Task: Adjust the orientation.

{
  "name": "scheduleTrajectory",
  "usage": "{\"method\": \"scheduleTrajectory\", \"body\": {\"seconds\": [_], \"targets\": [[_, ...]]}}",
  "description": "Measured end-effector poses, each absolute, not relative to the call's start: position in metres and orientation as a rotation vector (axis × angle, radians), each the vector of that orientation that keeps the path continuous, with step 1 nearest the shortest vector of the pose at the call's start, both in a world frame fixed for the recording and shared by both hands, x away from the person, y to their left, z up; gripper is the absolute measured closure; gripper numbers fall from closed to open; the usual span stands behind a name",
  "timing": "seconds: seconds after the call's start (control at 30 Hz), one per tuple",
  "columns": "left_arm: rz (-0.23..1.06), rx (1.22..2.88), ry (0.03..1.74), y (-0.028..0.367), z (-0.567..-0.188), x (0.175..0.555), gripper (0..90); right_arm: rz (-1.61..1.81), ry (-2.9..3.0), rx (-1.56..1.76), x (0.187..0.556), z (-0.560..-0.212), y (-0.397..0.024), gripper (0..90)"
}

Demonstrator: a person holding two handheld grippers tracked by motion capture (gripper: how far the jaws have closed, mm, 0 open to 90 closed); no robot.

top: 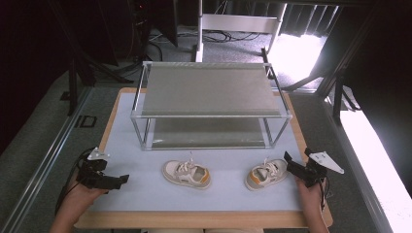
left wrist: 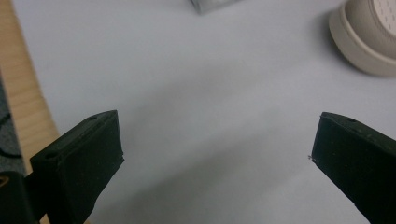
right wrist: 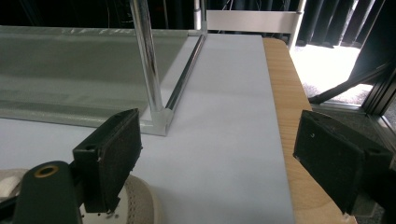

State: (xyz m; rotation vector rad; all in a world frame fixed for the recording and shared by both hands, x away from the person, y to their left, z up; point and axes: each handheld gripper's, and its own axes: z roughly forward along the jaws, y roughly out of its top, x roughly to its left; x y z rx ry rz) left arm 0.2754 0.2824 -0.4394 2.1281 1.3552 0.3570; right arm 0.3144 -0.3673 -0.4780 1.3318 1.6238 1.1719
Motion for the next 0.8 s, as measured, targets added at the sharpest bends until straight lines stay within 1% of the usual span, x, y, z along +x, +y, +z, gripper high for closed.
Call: {"method": "scheduleTrajectory", "body": {"seconds": [0.07, 0.1, 0.17, 0.3, 0.47, 0.57, 0.6, 0.63, 0.67, 0.8], "targets": [[0.309, 2.186, 1.342, 0.281, -0.439, 0.276, 1.5, 1.166, 1.628, 1.323, 0.315, -0.478, -0.367, 14.7], [0.309, 2.186, 1.342, 0.281, -0.439, 0.276, 1.5, 1.166, 1.628, 1.323, 0.315, -0.478, -0.367, 14.7], [0.267, 2.205, 1.348, 0.28, -0.437, 0.277, 1.5, 1.16, 1.632, 1.321, 0.315, -0.478, -0.366, 14.7], [0.24, 2.246, 1.346, 0.279, -0.434, 0.278, 1.5, 1.161, 1.631, 1.323, 0.315, -0.478, -0.367, 14.7], [0.17, 2.346, 1.34, 0.275, -0.432, 0.277, 1.5, 1.162, 1.633, 1.324, 0.315, -0.478, -0.367, 14.7], [0.139, 2.355, 1.341, 0.274, -0.43, 0.277, 1.5, 1.165, 1.634, 1.327, 0.315, -0.478, -0.367, 14.7], [0.103, 2.385, 1.33, 0.272, -0.429, 0.277, 1.5, 1.165, 1.633, 1.327, 0.315, -0.478, -0.367, 14.7], [0.103, 2.385, 1.33, 0.272, -0.429, 0.277, 1.5, 1.165, 1.633, 1.327, 0.315, -0.478, -0.367, 14.7], [0.059, 2.41, 1.328, 0.27, -0.429, 0.277, 1.5, 1.165, 1.633, 1.328, 0.315, -0.478, -0.367, 14.7], [0.04, 2.448, 1.333, 0.267, -0.428, 0.279, 1.5, 1.166, 1.63, 1.332, 0.315, -0.478, -0.367, 14.7]]}}
